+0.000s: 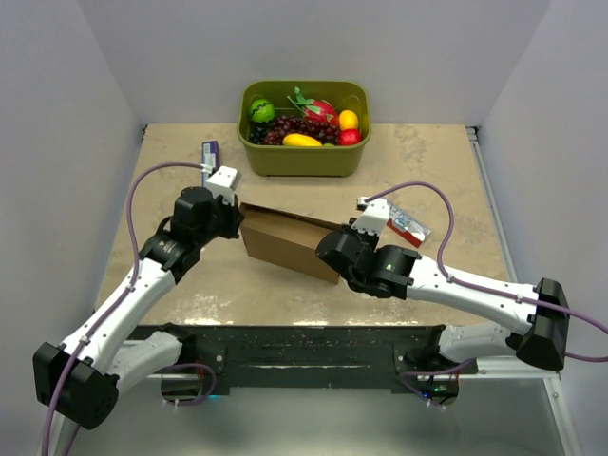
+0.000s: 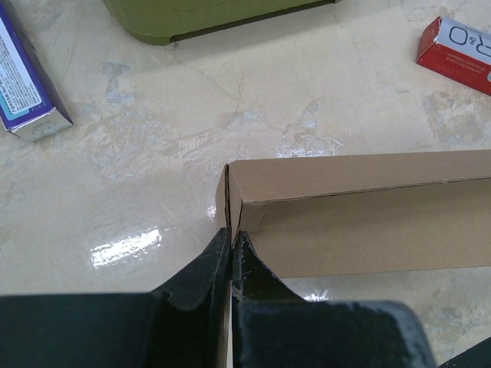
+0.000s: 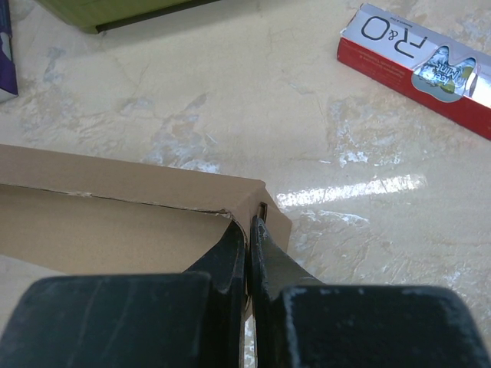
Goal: Fold the paper box
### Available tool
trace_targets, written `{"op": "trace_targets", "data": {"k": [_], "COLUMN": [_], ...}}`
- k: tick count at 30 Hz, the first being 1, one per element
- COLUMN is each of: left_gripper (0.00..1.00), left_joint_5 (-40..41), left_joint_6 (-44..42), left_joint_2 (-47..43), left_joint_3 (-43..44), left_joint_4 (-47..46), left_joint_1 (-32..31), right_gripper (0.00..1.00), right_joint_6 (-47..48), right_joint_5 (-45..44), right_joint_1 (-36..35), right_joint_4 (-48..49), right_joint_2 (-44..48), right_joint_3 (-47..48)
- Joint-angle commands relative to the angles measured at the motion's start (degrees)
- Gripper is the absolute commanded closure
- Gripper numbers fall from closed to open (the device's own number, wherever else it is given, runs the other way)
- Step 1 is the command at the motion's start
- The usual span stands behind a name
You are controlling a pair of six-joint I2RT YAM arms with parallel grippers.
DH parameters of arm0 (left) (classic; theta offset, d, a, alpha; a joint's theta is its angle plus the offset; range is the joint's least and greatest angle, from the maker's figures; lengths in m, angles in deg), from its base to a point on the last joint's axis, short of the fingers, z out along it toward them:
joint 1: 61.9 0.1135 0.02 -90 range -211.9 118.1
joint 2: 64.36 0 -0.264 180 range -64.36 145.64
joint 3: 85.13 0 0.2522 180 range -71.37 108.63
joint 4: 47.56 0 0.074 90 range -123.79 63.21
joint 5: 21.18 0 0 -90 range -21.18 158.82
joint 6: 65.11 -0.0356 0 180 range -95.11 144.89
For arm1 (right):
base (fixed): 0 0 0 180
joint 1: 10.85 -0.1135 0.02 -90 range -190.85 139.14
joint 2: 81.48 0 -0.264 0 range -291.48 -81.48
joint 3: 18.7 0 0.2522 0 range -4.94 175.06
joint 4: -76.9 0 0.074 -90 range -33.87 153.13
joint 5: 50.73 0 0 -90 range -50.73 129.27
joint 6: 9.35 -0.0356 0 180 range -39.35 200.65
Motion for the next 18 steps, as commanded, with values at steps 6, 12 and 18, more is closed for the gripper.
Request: {"op": "trace_targets", "data": {"k": [6,12,18], "left_gripper": [0.52,0.44,0.39], "left_joint_5": [-4.6,-7.3,-6.7], "left_joint_6": [1.6,1.8,2.1], "left_joint_2": [-1.4,-1.2,0.5], "left_joint_3": [6.6,12.6,16.1], "left_joint_4": [8.2,9.8,9.9], "left_joint_1": [-0.1,0.0,0.1], "right_gripper": [1.0,1.0,1.0], "right_joint_6": [1.0,1.1,1.1], "right_joint_5": [8.7,8.6,8.6], "right_joint_1": [-0.8,-0.8,-0.8], "right_joint_4": [-8.7,-8.6,-8.8], "right_joint_2": [-1.9,-2.1,-2.3], "right_joint_3": [-3.7,-3.4,-3.7]}}
